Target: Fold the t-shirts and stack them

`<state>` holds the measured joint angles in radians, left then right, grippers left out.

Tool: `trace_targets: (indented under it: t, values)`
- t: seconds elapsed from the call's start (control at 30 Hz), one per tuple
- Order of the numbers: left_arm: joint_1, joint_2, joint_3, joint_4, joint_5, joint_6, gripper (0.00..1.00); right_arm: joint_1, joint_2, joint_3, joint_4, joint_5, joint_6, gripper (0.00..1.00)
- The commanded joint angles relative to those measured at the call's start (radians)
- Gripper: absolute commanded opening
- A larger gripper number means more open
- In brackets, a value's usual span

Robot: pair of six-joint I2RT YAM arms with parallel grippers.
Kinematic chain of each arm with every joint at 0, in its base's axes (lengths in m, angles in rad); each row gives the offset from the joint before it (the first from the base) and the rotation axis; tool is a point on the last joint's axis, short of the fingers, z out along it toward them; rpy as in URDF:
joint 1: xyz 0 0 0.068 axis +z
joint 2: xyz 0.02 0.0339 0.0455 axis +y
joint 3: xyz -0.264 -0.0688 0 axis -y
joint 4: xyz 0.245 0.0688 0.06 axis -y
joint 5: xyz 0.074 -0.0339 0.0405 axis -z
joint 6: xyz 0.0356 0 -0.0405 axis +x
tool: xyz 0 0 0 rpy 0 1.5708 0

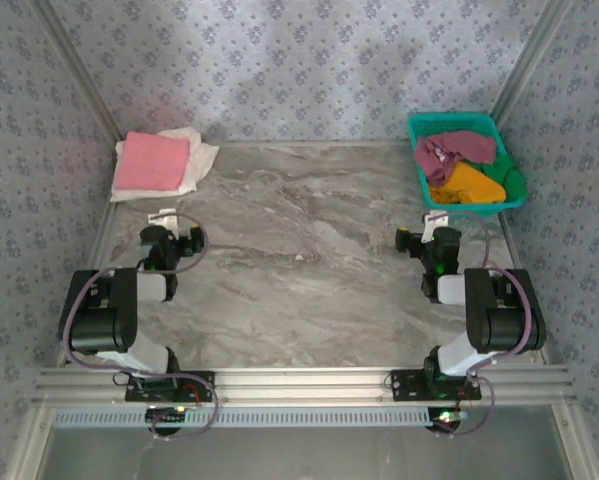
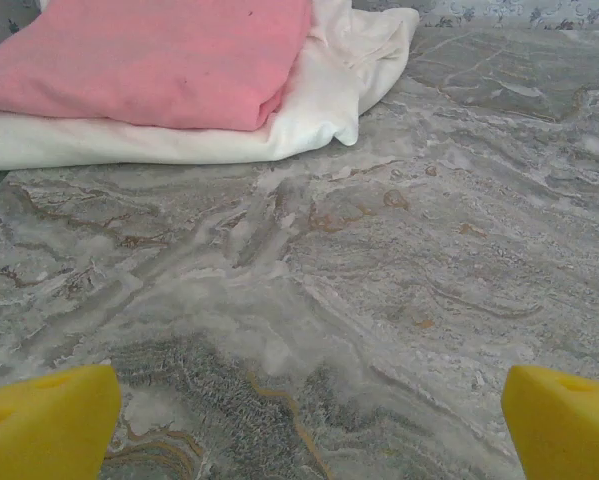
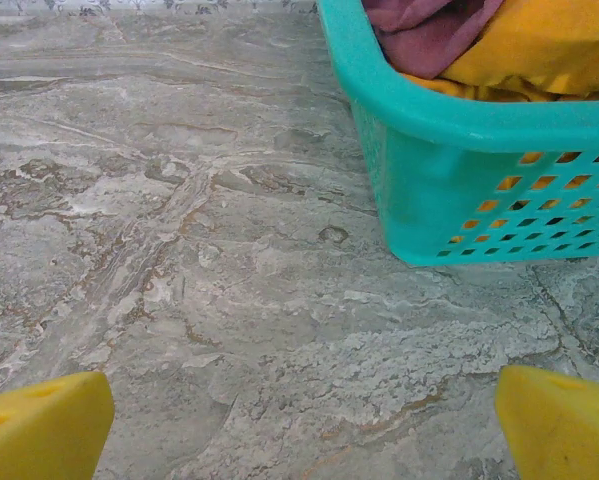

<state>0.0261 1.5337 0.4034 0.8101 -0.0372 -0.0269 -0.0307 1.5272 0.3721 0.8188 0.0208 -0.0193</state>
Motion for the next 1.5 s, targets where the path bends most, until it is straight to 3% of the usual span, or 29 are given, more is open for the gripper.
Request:
trace_targets:
  t: [0.0, 0.43, 0.5, 0.53, 0.6, 0.67, 0.7, 0.77, 0.8, 0.9, 0.93, 1.0, 1.17, 1.27, 1.37, 1.47]
  values:
    - [-0.004, 0.002, 0.012, 0.003, 0.018, 0.006, 0.98, 0.000, -0.001, 0.019, 0.000, -0.001, -0.008, 1.00]
    - [0.013, 0.003, 0.014, 0.000, 0.046, -0.005, 0.98, -0.028, -0.002, 0.017, 0.003, -0.053, 0.011, 1.00]
    - [0.010, -0.006, 0.011, 0.011, 0.048, -0.001, 0.98, -0.027, -0.026, -0.001, 0.029, -0.001, 0.029, 1.00]
    - [0.003, -0.052, 0.014, -0.021, 0.052, 0.011, 0.98, -0.026, -0.105, -0.019, 0.000, 0.059, 0.045, 1.00]
    - [-0.039, -0.221, 0.048, -0.217, -0.030, 0.026, 0.98, -0.029, -0.356, 0.039, -0.318, 0.079, 0.111, 1.00]
    - [-0.064, -0.413, 0.080, -0.340, -0.032, -0.061, 0.98, -0.058, -0.524, 0.092, -0.442, -0.006, 0.284, 1.00]
    - [-0.068, -0.468, 0.104, -0.369, -0.011, -0.123, 0.98, -0.073, -0.561, 0.103, -0.454, -0.046, 0.389, 1.00]
    - [-0.101, -0.503, 0.224, -0.468, 0.035, -0.227, 0.95, -0.091, -0.558, 0.204, -0.490, -0.230, 0.433, 1.00]
    - [-0.126, -0.484, 0.306, -0.521, 0.060, -0.241, 0.92, -0.065, -0.515, 0.320, -0.615, -0.223, 0.407, 1.00]
    - [-0.277, -0.304, 0.643, -0.723, 0.086, -0.191, 0.91, 0.046, -0.226, 0.820, -1.134, -0.066, 0.268, 0.83]
    - [-0.329, -0.209, 0.780, -0.801, 0.108, -0.171, 0.91, 0.052, -0.105, 0.997, -1.261, -0.047, 0.269, 0.78]
    - [-0.413, -0.026, 1.003, -0.915, 0.177, -0.125, 0.90, 0.005, 0.084, 1.251, -1.453, -0.058, 0.260, 0.77]
    - [-0.600, 0.389, 1.552, -1.171, 0.265, -0.047, 0.91, -0.140, 0.477, 1.765, -1.692, -0.032, 0.287, 0.76]
    - [-0.674, 0.559, 1.784, -1.284, 0.264, -0.009, 0.91, -0.187, 0.669, 2.026, -1.822, 0.001, 0.277, 0.78]
    - [-0.721, 0.653, 1.882, -1.310, 0.257, 0.007, 0.93, -0.236, 0.802, 2.158, -1.845, -0.124, 0.302, 0.79]
    - [-0.737, 0.700, 1.904, -1.300, 0.264, -0.015, 0.93, -0.251, 0.867, 2.177, -1.807, -0.196, 0.295, 0.80]
